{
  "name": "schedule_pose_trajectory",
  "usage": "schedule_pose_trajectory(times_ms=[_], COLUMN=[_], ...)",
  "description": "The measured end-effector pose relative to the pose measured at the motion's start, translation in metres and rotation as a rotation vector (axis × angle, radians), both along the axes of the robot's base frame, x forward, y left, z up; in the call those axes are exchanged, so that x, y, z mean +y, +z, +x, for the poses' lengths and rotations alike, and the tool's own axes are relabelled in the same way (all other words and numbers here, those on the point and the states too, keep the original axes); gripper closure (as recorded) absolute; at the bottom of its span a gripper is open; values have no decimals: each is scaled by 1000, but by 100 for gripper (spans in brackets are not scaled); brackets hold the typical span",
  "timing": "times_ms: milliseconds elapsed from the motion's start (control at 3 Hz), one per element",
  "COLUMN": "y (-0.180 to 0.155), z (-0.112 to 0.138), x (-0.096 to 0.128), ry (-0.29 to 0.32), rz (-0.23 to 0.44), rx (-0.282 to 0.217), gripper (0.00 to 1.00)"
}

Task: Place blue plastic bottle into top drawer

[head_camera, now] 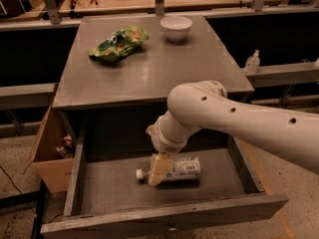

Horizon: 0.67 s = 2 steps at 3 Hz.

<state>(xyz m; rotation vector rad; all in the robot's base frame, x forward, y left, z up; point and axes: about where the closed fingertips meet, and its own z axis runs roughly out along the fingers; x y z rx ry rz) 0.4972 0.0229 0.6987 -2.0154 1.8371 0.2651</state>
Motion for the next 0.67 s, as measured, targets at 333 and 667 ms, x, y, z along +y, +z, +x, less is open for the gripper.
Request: schedule_pose_trajectory(times_ms=[333, 667], y=[30, 92], z=[-4, -22], x=[-6, -25], ry=[-18, -30], rz=[61, 175], rx=[-30, -97], gripper=[15, 38])
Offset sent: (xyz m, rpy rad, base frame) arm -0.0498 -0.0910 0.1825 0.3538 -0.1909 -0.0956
